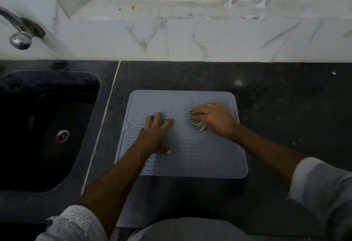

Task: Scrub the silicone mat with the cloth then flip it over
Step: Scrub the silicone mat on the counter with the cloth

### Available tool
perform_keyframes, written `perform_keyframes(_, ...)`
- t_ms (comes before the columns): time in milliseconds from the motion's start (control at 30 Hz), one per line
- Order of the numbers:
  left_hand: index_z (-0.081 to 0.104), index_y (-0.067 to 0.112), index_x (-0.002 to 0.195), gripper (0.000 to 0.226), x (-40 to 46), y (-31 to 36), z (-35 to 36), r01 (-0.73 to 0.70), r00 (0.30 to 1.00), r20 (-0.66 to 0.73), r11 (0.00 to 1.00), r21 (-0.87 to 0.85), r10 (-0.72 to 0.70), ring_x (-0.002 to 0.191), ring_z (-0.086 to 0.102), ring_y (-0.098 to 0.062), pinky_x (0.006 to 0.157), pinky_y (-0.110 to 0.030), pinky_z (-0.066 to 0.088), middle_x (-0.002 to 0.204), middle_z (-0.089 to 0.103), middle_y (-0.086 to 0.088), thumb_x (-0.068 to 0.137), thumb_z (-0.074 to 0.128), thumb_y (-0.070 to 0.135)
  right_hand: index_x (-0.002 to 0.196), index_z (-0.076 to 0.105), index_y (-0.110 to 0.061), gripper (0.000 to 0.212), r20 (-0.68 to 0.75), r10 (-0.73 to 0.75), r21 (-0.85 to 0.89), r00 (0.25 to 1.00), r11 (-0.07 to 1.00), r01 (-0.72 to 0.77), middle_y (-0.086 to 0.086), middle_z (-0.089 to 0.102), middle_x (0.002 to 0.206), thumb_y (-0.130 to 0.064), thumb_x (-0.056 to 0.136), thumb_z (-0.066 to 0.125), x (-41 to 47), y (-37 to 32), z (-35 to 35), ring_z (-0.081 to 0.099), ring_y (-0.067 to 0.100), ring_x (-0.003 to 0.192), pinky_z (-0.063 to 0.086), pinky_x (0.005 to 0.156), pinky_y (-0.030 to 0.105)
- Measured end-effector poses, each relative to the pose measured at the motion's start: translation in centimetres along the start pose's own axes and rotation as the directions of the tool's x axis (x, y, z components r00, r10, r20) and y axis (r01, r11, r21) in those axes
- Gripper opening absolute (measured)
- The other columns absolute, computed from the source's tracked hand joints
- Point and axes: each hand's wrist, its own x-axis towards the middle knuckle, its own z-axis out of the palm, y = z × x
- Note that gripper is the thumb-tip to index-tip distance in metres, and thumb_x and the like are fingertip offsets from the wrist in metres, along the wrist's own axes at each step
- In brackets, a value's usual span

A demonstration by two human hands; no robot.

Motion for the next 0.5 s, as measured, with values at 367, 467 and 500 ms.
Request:
perform_keyframes(367, -0.005, 0.035, 0.152, 0.12, 0.0, -0.1, 0.3, 0.001, 1.0, -0.008, 1.0, 0.001, -0.001, 0.145, -0.016, -0.036, 0.112, -0.065, 0.019, 0.158, -0.022, -0.006, 0.068, 0.08, 0.049, 0.125, 0.058, -0.022, 0.044, 0.123, -0.051, -0.029, 0.991, 0.998, 0.056, 0.002, 0.055, 0.134, -0.013, 0.082, 0.063, -2.4, 1.4, -0.1, 0.048, 0.027, 0.123, 0.036, 0.098, 0.042)
perform_keyframes(467, -0.006, 0.036, 0.152, 0.121, 0.1, -0.1, 0.3, 0.006, 1.0, -0.003, 1.0, 0.0, -0.006, 0.144, -0.016, -0.036, 0.112, -0.066, 0.018, 0.158, -0.022, -0.006, 0.067, 0.08, 0.048, 0.12, 0.062, -0.02, 0.037, 0.103, -0.037, -0.002, 0.994, 0.999, 0.038, 0.002, 0.059, 0.128, -0.015, 0.083, 0.063, -1.1, 1.1, -0.8, 0.051, 0.027, 0.119, 0.035, 0.099, 0.041)
perform_keyframes(500, -0.006, 0.036, 0.151, 0.122, 0.1, -0.1, 0.4, 0.006, 1.0, -0.004, 1.0, 0.003, -0.006, 0.144, -0.016, -0.036, 0.111, -0.066, 0.019, 0.158, -0.022, -0.006, 0.067, 0.081, 0.048, 0.12, 0.062, -0.02, 0.037, 0.075, -0.039, 0.006, 0.996, 0.999, 0.038, 0.002, 0.059, 0.129, -0.016, 0.083, 0.062, -0.3, 0.4, -0.8, 0.05, 0.026, 0.119, 0.035, 0.099, 0.041)
